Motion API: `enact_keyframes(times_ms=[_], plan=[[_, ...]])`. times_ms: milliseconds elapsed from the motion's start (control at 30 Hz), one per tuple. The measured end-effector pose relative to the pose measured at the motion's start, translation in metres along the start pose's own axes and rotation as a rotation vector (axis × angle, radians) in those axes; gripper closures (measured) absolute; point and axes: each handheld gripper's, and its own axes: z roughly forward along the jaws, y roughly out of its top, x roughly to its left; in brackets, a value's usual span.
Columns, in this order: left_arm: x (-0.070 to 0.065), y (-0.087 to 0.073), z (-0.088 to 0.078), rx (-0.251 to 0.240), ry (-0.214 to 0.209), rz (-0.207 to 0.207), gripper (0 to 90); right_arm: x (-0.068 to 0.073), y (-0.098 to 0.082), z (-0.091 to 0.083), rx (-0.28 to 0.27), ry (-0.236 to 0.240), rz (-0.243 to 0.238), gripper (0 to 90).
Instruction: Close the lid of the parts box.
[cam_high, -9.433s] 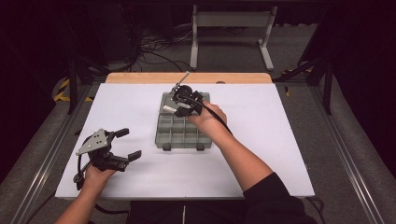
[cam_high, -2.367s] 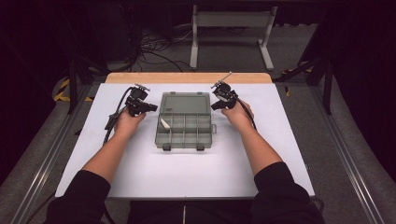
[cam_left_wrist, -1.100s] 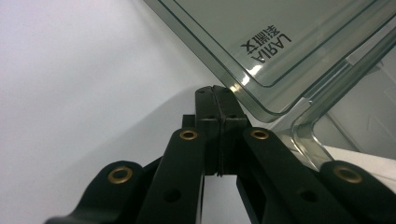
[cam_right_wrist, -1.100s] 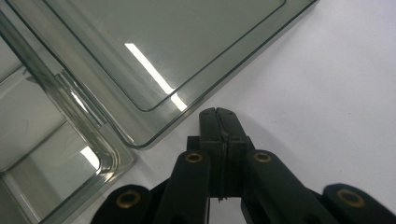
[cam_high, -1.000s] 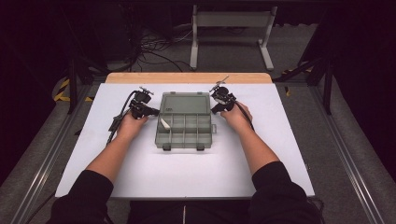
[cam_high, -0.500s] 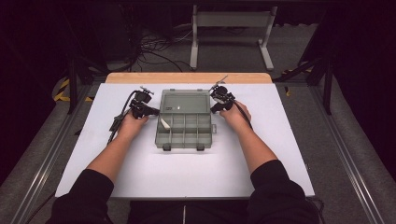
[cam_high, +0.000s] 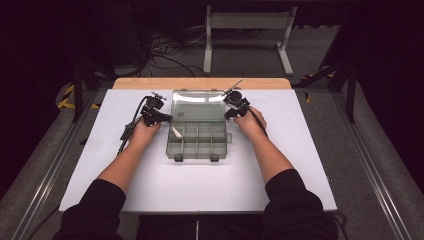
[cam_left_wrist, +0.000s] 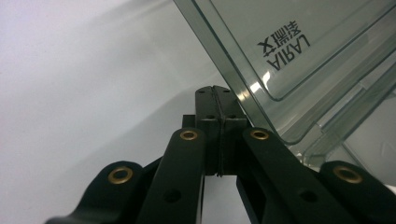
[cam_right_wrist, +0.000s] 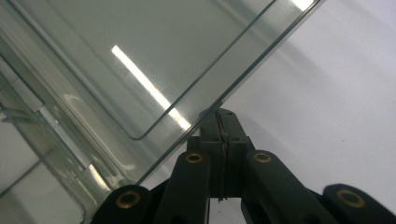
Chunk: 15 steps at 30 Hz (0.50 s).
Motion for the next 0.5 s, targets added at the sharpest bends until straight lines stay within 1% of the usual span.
enact_keyframes(times_ms=[233,367,500], plan=[[-0.0004,0.0024,0.0008,0.005,0.003,-0.001,89.8,-0.0011,0.0035,0.0018,-0.003,-0.005,0.004,90.0],[-0.0019,0.0027,0.0002,0.007,0.016,0.005,89.8,-0.0018,0.0042,0.0021,-0.007,-0.006,0.008,90.0],[-0.0024,0.0029,-0.0004,-0.002,0.018,0.008,89.8,-0.0023,0.004,0.0009,-0.021,-0.007,0.014,90.0]])
